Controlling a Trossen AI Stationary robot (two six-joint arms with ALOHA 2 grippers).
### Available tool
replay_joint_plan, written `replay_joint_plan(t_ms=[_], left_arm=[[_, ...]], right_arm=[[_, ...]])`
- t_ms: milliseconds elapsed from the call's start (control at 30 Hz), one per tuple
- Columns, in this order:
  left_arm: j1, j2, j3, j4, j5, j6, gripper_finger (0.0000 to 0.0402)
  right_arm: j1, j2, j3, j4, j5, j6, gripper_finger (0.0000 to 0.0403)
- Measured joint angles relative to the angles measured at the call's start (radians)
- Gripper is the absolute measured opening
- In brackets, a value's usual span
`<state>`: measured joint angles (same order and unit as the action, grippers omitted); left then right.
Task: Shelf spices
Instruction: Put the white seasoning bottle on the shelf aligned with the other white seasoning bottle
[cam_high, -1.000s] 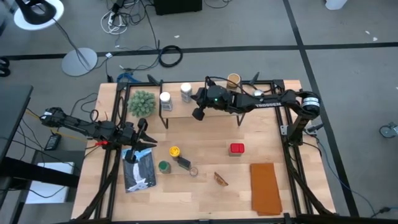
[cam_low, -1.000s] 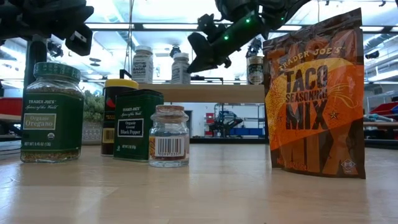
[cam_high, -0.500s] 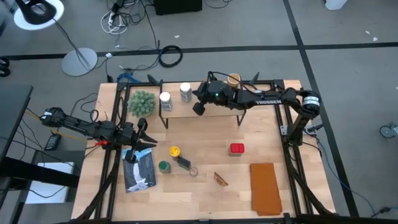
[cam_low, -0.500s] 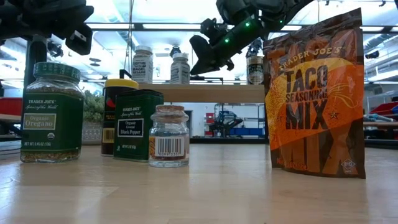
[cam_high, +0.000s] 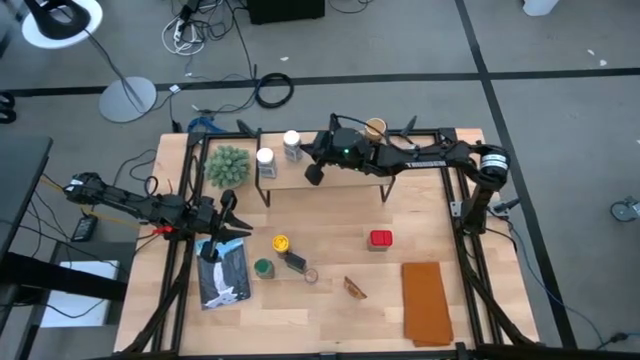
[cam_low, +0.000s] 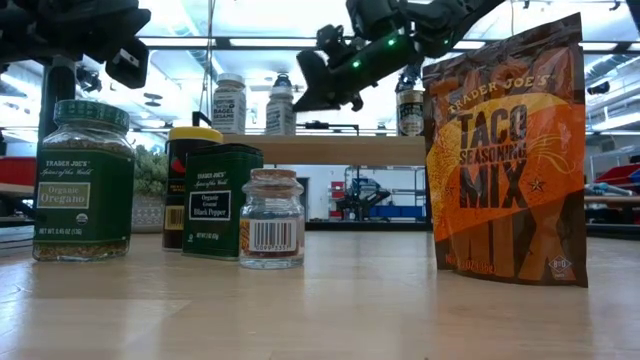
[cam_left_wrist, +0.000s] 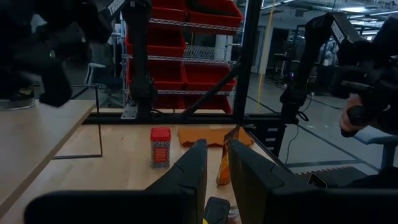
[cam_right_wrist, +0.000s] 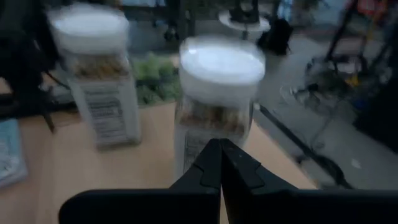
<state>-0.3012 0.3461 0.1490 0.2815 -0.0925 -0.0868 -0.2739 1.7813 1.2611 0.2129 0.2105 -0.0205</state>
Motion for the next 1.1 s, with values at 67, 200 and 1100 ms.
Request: replay_joint_plan(t_ms=[67,200,1100], left_arm=[[0.000,0.000,0.000,0.004,0.000,0.000,0.0069],[0.000,0.000,0.000,0.005,0.000,0.000,0.0069],[0.000,0.000,0.000,0.021,0.019,0.026,0.0069]], right_arm=[[-0.001,0.028,0.020,-0.005,0.001,0.001,0.0000],[-0.001,0.083,0.085,-0.007,0.007,-0.023,0.0000],[-0.080,0.195,0.328,-0.162,-0.133,-0.087,0.0000]])
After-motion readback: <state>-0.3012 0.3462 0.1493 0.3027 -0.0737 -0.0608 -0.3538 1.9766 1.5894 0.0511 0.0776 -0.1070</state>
